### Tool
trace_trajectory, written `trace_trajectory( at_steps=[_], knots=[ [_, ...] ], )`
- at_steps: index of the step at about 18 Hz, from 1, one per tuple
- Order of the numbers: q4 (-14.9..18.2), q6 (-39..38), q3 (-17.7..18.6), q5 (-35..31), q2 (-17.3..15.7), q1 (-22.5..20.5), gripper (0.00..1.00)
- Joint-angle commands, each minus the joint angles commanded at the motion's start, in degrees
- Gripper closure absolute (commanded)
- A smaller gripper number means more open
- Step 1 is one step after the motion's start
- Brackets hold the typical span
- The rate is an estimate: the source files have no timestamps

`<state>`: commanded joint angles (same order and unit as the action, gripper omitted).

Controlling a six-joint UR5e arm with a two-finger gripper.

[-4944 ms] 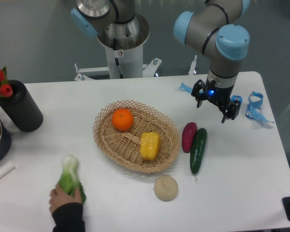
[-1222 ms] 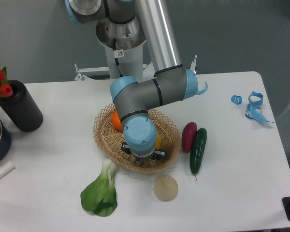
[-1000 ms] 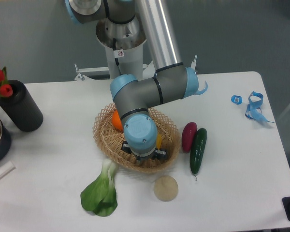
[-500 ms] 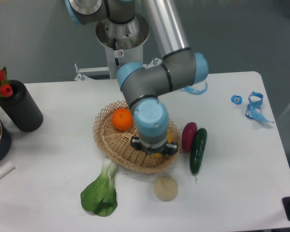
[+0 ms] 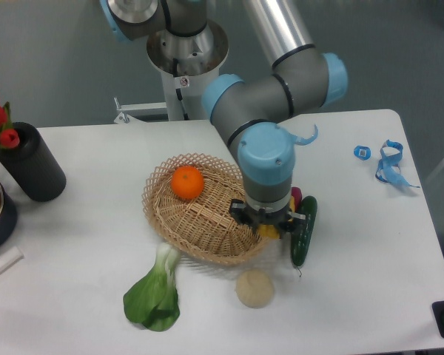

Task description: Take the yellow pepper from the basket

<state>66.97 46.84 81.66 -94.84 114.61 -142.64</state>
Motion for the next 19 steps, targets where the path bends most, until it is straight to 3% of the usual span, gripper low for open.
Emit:
trace_trajectory(
  at_steps=[9, 13, 19],
  knots=[
    [2.5, 13.9, -0.4, 2.0, -2.3, -5.2, 0.79],
    [6.9, 22.6, -0.8, 3.4, -3.5, -8.0, 0.79],
    [11.7, 29.5, -0.8, 5.8, -6.3, -12.1, 0.79]
  ],
)
